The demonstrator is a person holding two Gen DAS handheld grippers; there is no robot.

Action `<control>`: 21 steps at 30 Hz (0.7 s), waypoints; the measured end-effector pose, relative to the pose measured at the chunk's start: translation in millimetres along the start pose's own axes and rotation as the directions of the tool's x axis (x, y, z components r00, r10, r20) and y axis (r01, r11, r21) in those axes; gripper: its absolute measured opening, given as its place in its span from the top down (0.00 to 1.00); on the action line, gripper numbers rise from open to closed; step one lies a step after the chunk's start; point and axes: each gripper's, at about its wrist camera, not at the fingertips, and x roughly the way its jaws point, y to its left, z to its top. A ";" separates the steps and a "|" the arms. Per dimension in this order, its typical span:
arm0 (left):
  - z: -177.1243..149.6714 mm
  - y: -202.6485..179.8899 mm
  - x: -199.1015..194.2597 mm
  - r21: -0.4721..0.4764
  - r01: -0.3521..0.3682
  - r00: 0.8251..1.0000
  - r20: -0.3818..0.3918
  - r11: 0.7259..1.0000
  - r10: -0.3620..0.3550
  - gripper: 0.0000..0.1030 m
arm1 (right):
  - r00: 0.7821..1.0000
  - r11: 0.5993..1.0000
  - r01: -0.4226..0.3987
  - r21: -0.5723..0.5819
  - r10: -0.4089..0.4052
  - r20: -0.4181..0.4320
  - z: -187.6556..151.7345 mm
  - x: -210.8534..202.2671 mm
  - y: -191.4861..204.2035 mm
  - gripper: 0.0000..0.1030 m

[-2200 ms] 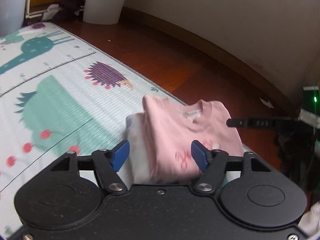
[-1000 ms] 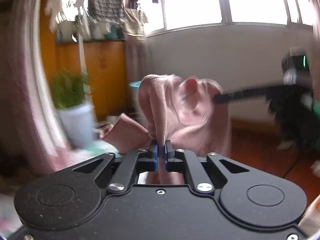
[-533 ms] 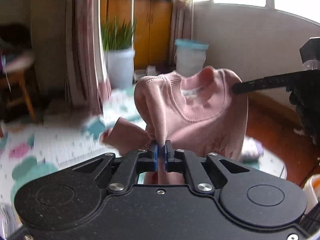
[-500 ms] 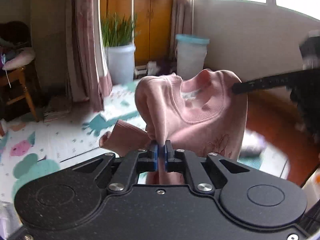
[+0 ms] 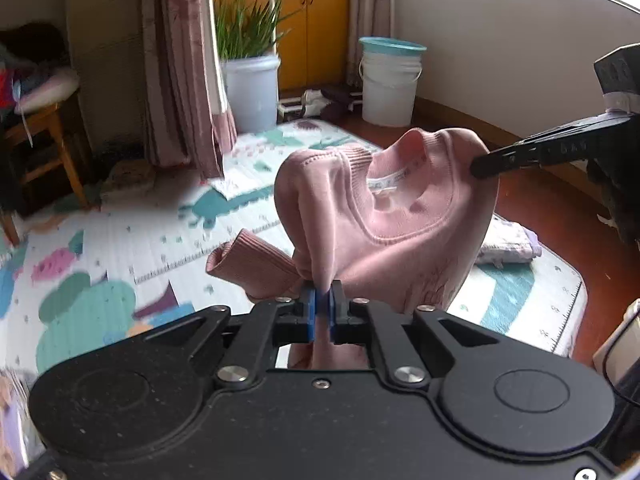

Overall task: Fold clothes
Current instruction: 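Carry the lifted pink sweatshirt with both grippers toward the mat center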

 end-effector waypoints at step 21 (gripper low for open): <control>62.7 -19.1 72.8 0.091 -0.141 0.981 0.148 0.986 0.127 0.96 | 0.965 0.983 0.184 -0.013 -0.178 0.194 50.5 43.2 -38.6 0.95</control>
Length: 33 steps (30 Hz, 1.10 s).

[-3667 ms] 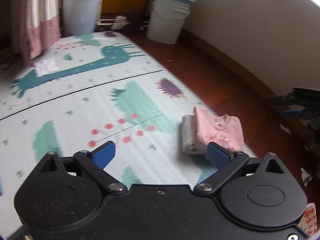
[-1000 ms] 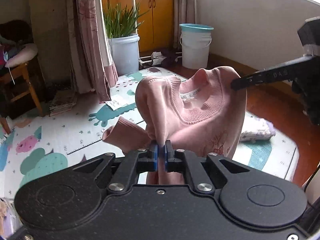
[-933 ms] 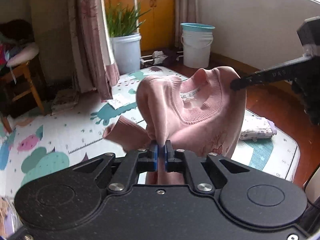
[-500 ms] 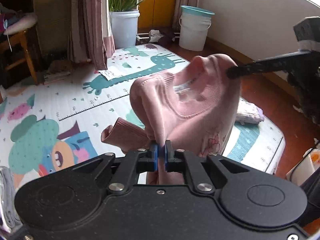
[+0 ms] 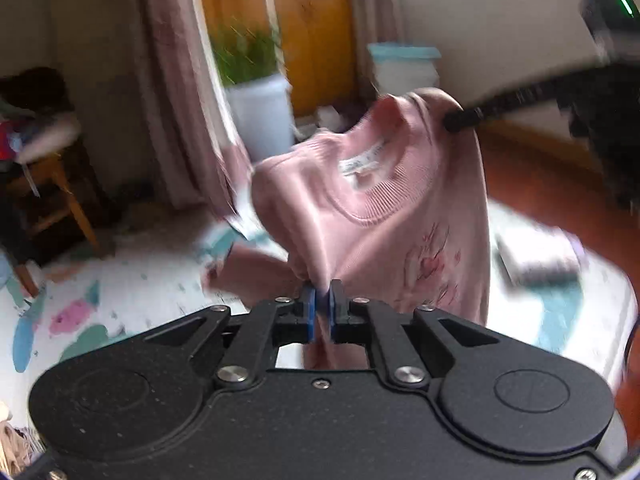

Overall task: Fold clothes
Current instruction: 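Carry the lifted pink sweatshirt with both grippers toward the mat center, then lay the pink sweatshirt on the mat and open both grippers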

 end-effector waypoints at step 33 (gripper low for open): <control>-145.5 49.2 62.2 0.100 0.117 0.765 -0.643 0.988 -0.025 0.55 | 0.694 0.973 -0.197 -0.120 0.052 -0.718 -177.0 141.1 5.0 0.71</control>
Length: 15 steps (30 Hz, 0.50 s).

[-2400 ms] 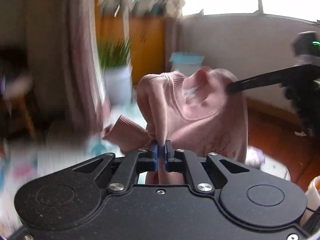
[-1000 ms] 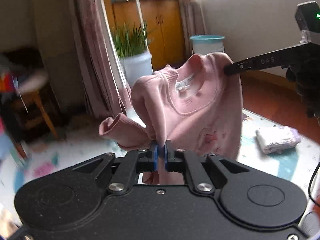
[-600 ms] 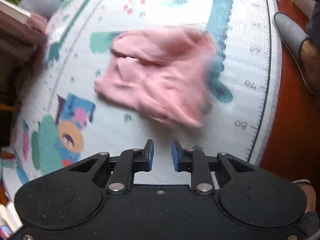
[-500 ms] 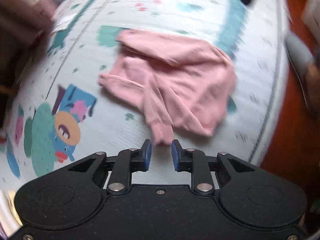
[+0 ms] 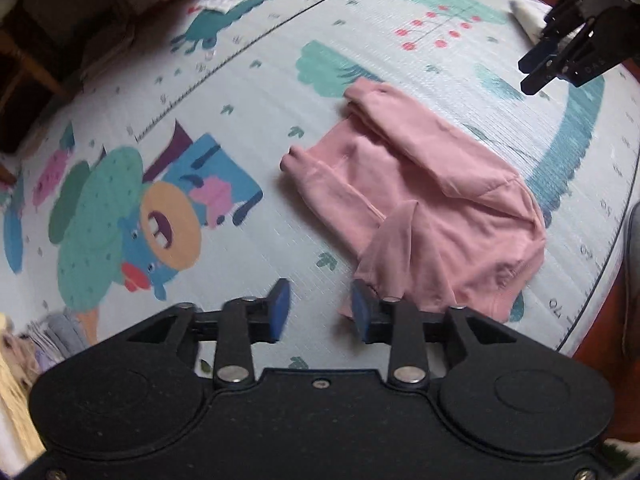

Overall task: Fold clothes
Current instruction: 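Lay the pink sweatshirt on the mat and open both grippers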

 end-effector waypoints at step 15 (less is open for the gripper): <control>3.3 11.5 109.0 0.045 0.176 0.980 -0.098 0.983 -0.171 0.44 | 0.996 0.981 -0.085 0.175 0.086 0.003 0.6 89.5 -41.4 0.55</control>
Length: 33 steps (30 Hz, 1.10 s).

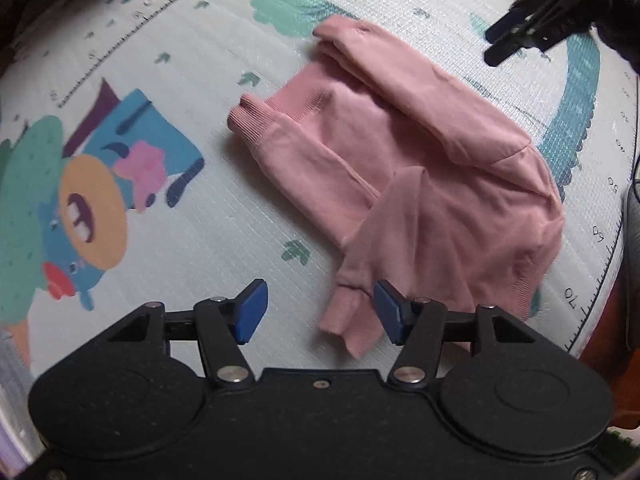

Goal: Fold clothes

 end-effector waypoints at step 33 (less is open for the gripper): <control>-67.7 3.8 58.1 -0.156 0.261 0.955 0.188 0.953 -0.231 0.70 | 0.967 0.981 -0.113 0.155 0.074 0.242 14.6 65.3 -42.0 0.96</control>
